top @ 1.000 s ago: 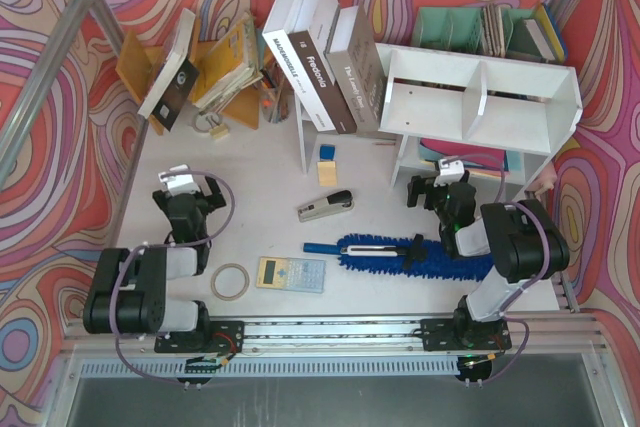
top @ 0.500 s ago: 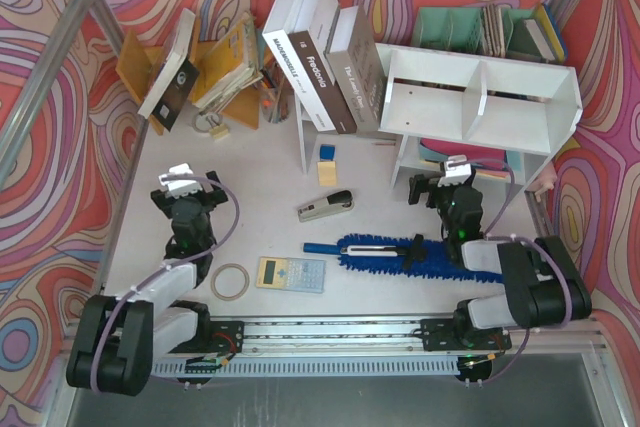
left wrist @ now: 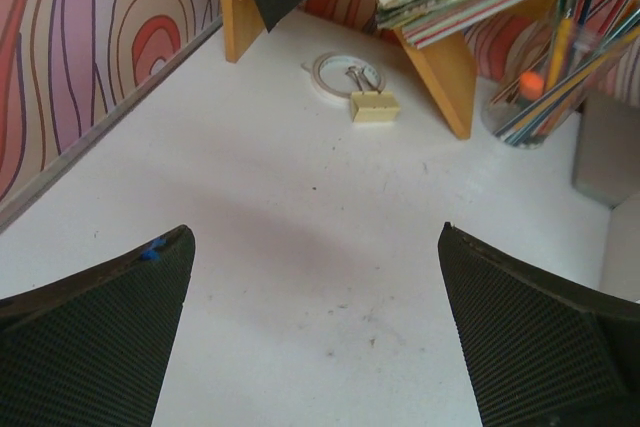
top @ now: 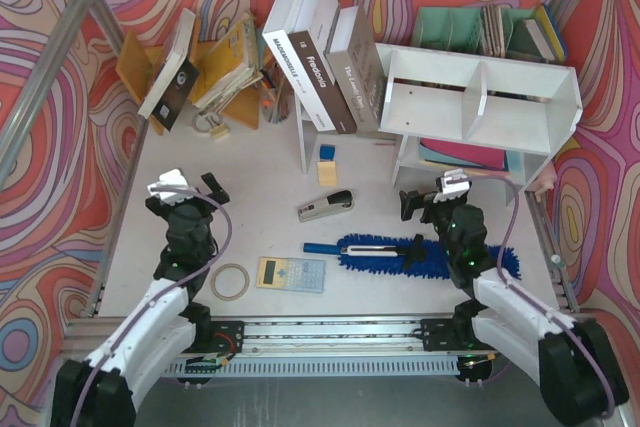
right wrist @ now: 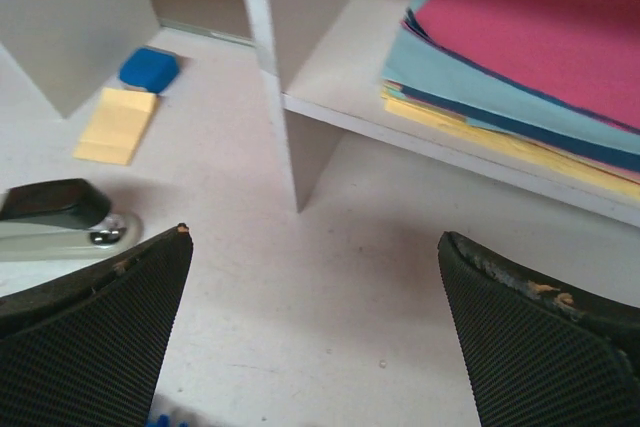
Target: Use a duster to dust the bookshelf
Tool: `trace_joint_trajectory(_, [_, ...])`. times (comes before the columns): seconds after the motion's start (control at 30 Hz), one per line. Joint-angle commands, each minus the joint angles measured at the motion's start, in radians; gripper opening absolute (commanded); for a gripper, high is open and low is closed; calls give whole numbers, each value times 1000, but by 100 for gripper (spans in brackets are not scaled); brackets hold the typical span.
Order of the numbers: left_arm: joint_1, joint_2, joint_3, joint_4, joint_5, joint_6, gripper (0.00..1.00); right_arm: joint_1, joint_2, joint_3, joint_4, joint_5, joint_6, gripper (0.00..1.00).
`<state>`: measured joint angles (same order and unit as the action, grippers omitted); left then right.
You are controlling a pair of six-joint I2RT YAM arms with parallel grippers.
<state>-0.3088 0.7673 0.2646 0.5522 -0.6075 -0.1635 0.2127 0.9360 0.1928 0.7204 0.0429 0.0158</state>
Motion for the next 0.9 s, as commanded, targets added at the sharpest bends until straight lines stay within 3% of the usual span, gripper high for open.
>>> trace_joint_trajectory(0.0, [-6,-130,41,-229,-4,-132,98,33,-149,21,-213,-54,21,99])
trace_joint_trajectory(0.23, [-6,-310,163,-548,82,-246,99,38,-379,112,-380,-213,113,99])
trace_joint_trajectory(0.33, [-6,-345,223,-670,32,-349,99,37,-409,204,-456,-241,205,99])
trace_joint_trajectory(0.43, [-6,-363,283,-732,41,-422,98,38,-385,321,-594,-184,366,99])
trace_joint_trajectory(0.5, [-6,-366,301,-739,75,-440,98,37,-356,404,-754,-60,477,99])
trace_joint_trajectory(0.57, [-6,-374,324,-818,27,-541,99,38,-338,446,-804,-31,480,99])
trace_joint_trajectory(0.63, [-4,-396,362,-1002,-86,-746,98,37,-330,462,-811,-60,442,99])
trace_joint_trajectory(0.67, [-3,-412,368,-1058,-112,-778,99,38,-325,469,-818,-70,432,99])
trace_joint_trajectory(0.73, [-4,-469,359,-1040,-86,-675,99,37,-296,505,-874,-93,415,99])
trace_joint_trajectory(0.87, [-4,-518,332,-985,-15,-660,99,39,-197,556,-978,-234,398,99])
